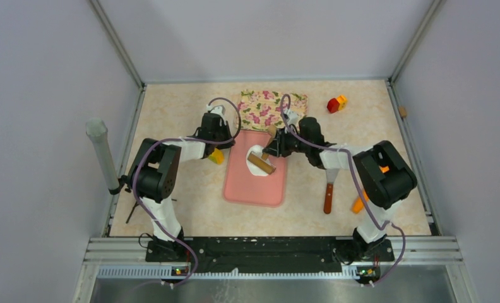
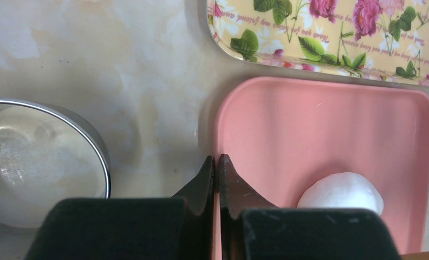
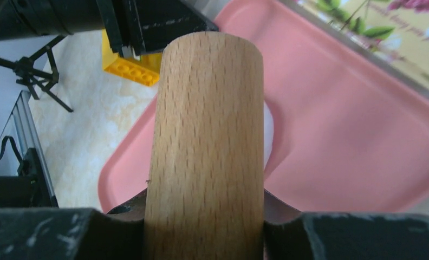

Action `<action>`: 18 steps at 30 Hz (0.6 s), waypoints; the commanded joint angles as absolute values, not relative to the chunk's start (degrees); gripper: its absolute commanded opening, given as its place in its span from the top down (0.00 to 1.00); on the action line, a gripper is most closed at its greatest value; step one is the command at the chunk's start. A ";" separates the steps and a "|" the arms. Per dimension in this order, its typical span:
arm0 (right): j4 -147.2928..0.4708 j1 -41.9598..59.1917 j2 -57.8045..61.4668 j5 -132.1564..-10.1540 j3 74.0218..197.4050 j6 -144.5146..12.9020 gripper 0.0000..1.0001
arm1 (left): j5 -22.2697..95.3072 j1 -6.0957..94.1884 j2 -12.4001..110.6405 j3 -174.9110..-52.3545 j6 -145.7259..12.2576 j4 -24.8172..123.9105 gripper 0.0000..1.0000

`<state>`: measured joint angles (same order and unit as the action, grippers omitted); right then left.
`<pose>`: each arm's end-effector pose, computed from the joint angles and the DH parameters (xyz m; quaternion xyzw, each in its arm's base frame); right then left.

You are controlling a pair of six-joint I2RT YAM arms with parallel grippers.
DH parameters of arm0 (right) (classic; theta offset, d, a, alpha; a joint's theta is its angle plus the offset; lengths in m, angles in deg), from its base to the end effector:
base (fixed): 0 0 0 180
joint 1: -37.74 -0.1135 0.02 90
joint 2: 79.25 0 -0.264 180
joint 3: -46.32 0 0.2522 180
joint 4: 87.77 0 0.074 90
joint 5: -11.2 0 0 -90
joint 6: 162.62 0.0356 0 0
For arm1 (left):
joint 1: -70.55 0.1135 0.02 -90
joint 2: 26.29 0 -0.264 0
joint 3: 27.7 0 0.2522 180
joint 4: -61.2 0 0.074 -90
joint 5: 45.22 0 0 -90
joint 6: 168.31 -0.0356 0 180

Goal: Roll out the dumpling wrappers from the dough

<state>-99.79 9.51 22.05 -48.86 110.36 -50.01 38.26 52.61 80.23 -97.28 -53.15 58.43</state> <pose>0.3152 0.1894 0.1750 -0.1782 0.8081 0.4191 0.3736 0.3610 -0.1211 0.1452 -0.0328 0.9035 -0.2037 0.3757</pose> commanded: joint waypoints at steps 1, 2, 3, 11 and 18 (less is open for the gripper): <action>-100.26 8.55 23.06 -49.09 108.98 -53.53 1.00 | 40.56 53.06 80.85 -95.08 -54.50 52.63 1.00; -99.60 8.25 23.25 -49.02 108.83 -54.06 1.00 | 40.56 53.08 80.85 -95.08 -54.50 52.67 1.00; -99.01 7.91 23.35 -48.94 108.73 -54.49 1.00 | 40.56 53.10 80.81 -95.08 -54.50 52.71 1.00; -97.70 5.58 23.44 -48.79 107.40 -56.45 1.00 | 40.47 53.06 80.72 -95.12 -54.45 52.65 1.00; -96.32 3.80 23.67 -48.30 106.89 -57.42 1.00 | 40.39 53.06 80.67 -94.99 -54.50 52.71 1.00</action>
<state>-101.25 6.19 22.37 -48.23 109.20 -53.62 38.23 52.61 80.23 -97.28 -53.15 58.43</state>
